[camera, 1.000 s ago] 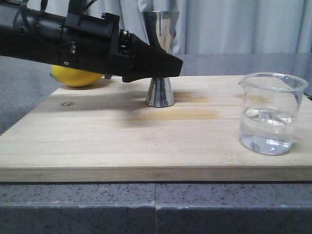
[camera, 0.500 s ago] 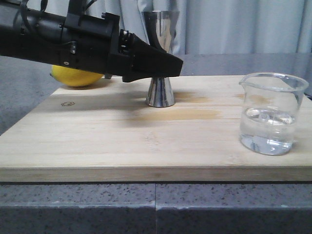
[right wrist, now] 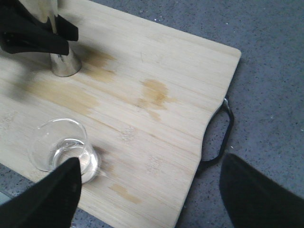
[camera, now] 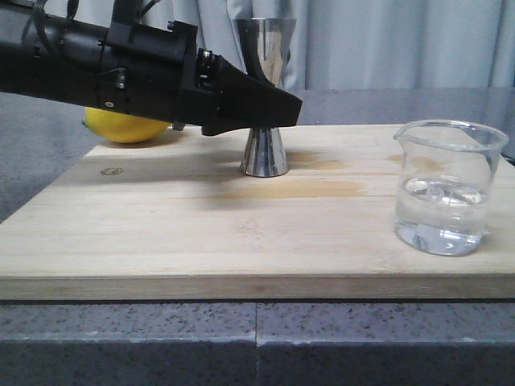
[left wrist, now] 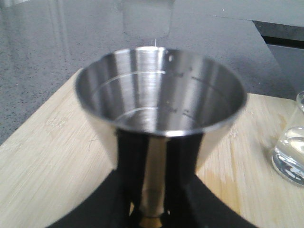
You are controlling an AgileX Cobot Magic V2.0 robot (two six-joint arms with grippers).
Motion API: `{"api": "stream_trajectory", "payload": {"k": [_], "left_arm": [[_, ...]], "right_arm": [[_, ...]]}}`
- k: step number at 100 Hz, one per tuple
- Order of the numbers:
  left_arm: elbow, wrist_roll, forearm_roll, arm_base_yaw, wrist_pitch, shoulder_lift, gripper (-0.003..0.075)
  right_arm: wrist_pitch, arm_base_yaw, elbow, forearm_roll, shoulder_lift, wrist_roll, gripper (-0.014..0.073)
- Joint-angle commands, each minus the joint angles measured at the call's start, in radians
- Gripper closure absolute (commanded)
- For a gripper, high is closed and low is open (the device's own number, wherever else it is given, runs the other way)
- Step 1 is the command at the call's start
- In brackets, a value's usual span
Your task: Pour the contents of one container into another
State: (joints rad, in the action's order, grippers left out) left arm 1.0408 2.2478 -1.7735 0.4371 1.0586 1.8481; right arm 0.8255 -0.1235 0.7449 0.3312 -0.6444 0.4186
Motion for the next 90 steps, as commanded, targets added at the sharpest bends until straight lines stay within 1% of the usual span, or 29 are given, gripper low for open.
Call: {"api": "stream_trajectory", "payload": {"k": [1, 13, 22, 29, 35, 36, 37, 42, 43, 44, 45, 49, 57, 58, 67, 70, 80, 90], "left_arm": [[0.026, -0.004, -0.076, 0.009, 0.071, -0.042, 0.0598], [0.026, -0.004, -0.076, 0.009, 0.071, -0.042, 0.0598], [0.026, -0.004, -0.076, 0.009, 0.071, -0.042, 0.0598], [0.026, -0.004, -0.076, 0.009, 0.071, -0.042, 0.0598], [0.026, -0.004, -0.076, 0.009, 0.071, -0.042, 0.0598], [0.026, -0.004, -0.076, 0.009, 0.071, -0.042, 0.0598], [0.026, -0.004, -0.076, 0.009, 0.071, -0.042, 0.0598], [0.026, -0.004, -0.076, 0.009, 0.071, -0.042, 0.0598], [0.026, -0.004, -0.076, 0.009, 0.071, -0.042, 0.0598], [0.026, -0.004, -0.076, 0.009, 0.071, -0.042, 0.0598], [0.026, -0.004, -0.076, 0.009, 0.071, -0.042, 0.0598], [0.026, -0.004, -0.076, 0.009, 0.071, -0.042, 0.0598], [0.026, -0.004, -0.076, 0.009, 0.071, -0.042, 0.0598], [0.026, -0.004, -0.076, 0.009, 0.071, -0.042, 0.0598], [0.026, -0.004, -0.076, 0.009, 0.071, -0.042, 0.0598], [0.026, -0.004, -0.076, 0.009, 0.071, -0.042, 0.0598], [0.026, -0.004, -0.076, 0.009, 0.071, -0.042, 0.0598], [0.026, -0.004, -0.076, 0.009, 0.071, -0.042, 0.0598]], "right_arm": [[-0.033, -0.001, 0.035, 0.035, -0.006, 0.034, 0.0051], [-0.029, -0.001, 0.035, 0.043, -0.001, 0.043, 0.0051], [-0.083, -0.008, 0.035, 0.037, 0.029, 0.013, 0.0051], [-0.137, -0.039, 0.03, -0.011, 0.06, -0.039, 0.0051], [-0.191, -0.085, 0.014, -0.103, 0.091, -0.149, 0.0051], [-0.197, -0.091, 0.012, -0.115, 0.094, -0.149, 0.0051], [-0.208, -0.109, 0.007, -0.139, 0.102, -0.191, 0.0051], [-0.24, -0.149, -0.01, -0.22, 0.125, -0.281, 0.0051], [-0.244, -0.156, -0.013, -0.22, 0.128, -0.296, 0.0051], [-0.252, -0.177, -0.02, -0.251, 0.134, -0.337, 0.0051], [-0.255, -0.177, -0.02, -0.261, 0.136, -0.337, 0.0051], [-0.28, -0.222, -0.036, -0.31, 0.148, -0.419, 0.0051], [-0.341, -0.301, -0.073, -0.379, 0.164, -0.504, 0.0051], [-0.355, -0.32, -0.085, -0.397, 0.166, -0.53, 0.0051], [-0.426, -0.378, -0.13, -0.476, 0.179, -0.618, 0.0051], [-0.449, -0.391, -0.151, -0.495, 0.186, -0.63, 0.0051], [-0.509, -0.415, -0.202, -0.497, 0.196, -0.63, 0.0051], [-0.556, -0.417, -0.248, -0.497, 0.213, -0.626, 0.0051]]}}
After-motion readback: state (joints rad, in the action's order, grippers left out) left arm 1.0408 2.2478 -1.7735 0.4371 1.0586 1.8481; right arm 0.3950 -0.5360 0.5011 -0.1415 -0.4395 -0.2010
